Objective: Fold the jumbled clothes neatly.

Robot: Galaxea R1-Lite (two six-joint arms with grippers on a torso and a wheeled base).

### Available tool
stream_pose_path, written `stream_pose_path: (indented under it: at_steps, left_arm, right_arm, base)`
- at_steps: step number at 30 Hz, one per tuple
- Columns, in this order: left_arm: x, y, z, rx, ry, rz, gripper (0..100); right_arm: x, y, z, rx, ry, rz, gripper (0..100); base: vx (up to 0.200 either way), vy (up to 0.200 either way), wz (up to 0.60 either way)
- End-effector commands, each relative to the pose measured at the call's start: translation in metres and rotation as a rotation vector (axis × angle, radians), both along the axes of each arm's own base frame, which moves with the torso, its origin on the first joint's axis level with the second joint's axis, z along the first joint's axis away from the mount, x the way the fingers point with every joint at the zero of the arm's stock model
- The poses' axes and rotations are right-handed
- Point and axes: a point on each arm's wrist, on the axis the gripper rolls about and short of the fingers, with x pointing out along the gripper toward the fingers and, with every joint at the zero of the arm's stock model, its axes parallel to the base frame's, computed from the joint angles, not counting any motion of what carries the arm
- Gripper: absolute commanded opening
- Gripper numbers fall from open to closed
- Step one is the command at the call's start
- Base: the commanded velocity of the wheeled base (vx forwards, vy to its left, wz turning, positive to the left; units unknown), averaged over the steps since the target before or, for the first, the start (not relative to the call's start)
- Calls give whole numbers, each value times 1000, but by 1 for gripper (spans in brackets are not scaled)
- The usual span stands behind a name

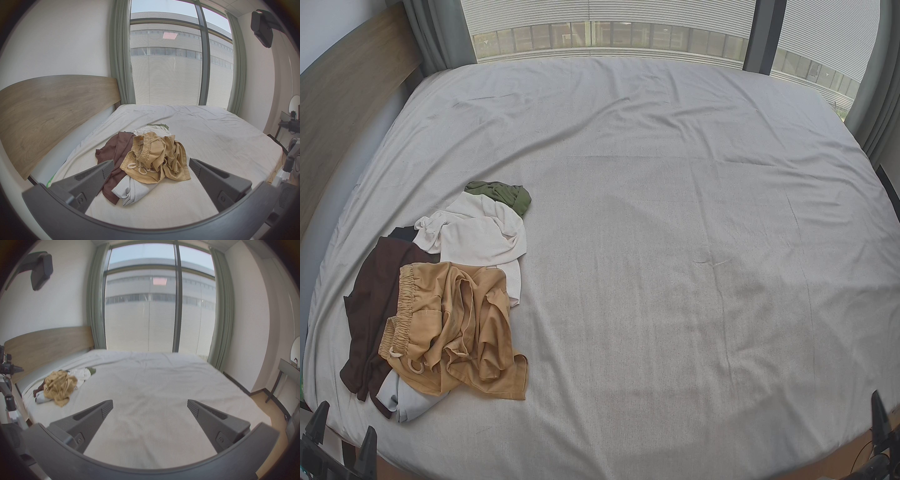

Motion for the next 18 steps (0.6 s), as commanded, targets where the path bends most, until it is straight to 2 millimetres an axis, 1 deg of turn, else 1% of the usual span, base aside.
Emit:
stream_pose_path:
  at_steps: [1, 4, 7, 11, 14, 17, 18]
  left_arm:
    - [0, 0, -5, 4, 3, 1, 100]
    - [0, 0, -5, 1, 4, 1, 100]
    - [0, 0, -5, 0, 4, 1, 100]
    - [0, 0, -5, -2, 4, 1, 100]
    - [0, 0, -5, -3, 4, 1, 100]
    - [0, 0, -5, -3, 4, 1, 100]
    - [0, 0, -5, -3, 4, 1, 100]
  right_arm:
    - [8, 0, 65, -7, -170, -14, 100]
    - [13, 0, 75, -4, -156, 26, 100]
    - [25, 0, 79, -6, -98, 43, 100]
    - [36, 1, 91, -8, -58, 92, 100]
    - [50, 3, 104, -4, -21, 138, 100]
    - [64, 6, 110, 0, 26, 171, 100]
    - [65, 6, 110, 2, 27, 173, 100]
  base:
    - [0, 0, 0]
    - [0, 0, 0]
    - [0, 0, 0]
    - [0, 0, 0]
    - [0, 0, 0]
    - [0, 0, 0]
    - [0, 0, 0]
